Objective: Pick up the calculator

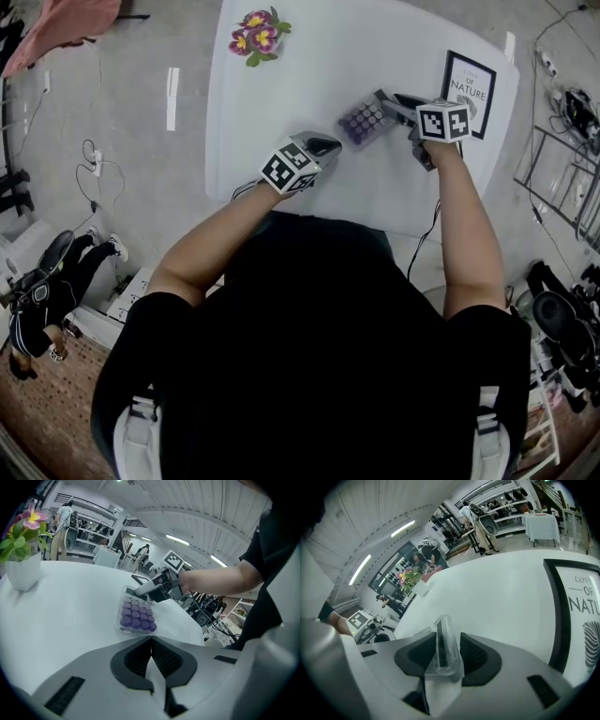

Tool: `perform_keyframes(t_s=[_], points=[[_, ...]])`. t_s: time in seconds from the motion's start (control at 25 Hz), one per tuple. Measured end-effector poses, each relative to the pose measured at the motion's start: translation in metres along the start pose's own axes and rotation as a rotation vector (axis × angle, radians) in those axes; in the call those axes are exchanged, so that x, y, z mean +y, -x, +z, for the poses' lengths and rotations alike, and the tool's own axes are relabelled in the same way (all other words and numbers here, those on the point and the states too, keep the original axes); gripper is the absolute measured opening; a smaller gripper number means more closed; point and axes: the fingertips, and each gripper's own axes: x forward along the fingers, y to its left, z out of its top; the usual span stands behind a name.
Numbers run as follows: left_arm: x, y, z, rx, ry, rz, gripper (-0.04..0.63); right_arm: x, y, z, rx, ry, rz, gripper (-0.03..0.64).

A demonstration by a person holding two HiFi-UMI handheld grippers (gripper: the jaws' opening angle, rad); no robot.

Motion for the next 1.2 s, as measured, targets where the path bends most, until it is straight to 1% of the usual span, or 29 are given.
perform_keyframes(t_s=[0.08,0.32,0.48,0.6,0.68,0.88,1.08,1.2], points=[[0.000,-0.004,0.000,0.005,-0.001,-0.004,0.018,0.001,-0.001,-0.003,0.004,0.007,0.017,0.169],[-0.001,-0.013,0.000,0.035,0.004,-0.014,0.018,0.004,-0.002,-0.003,0.025,0.064,0.016,0.167],[0.009,-0.018,0.003,0.042,0.019,0.005,0.018,0.007,-0.004,-0.006,0.042,0.067,0.043,0.167],[0.010,-0.018,0.005,0.042,0.013,0.007,0.018,0.005,-0.002,-0.003,0.037,0.077,0.034,0.163],[0.009,-0.019,0.005,0.042,0.006,0.005,0.018,0.004,-0.001,-0.004,0.039,0.062,0.045,0.159],[0.010,-0.019,0.003,0.046,-0.008,-0.006,0.017,0.011,0.000,-0.005,0.066,-0.023,0.134,0.141],[0.011,-0.020,0.000,0.051,-0.021,-0.013,0.017,0.021,-0.001,-0.010,0.104,-0.043,0.191,0.137],[0.009,-0.021,0.000,0.053,-0.027,-0.018,0.017,0.025,0.001,-0.011,0.117,-0.076,0.227,0.129]])
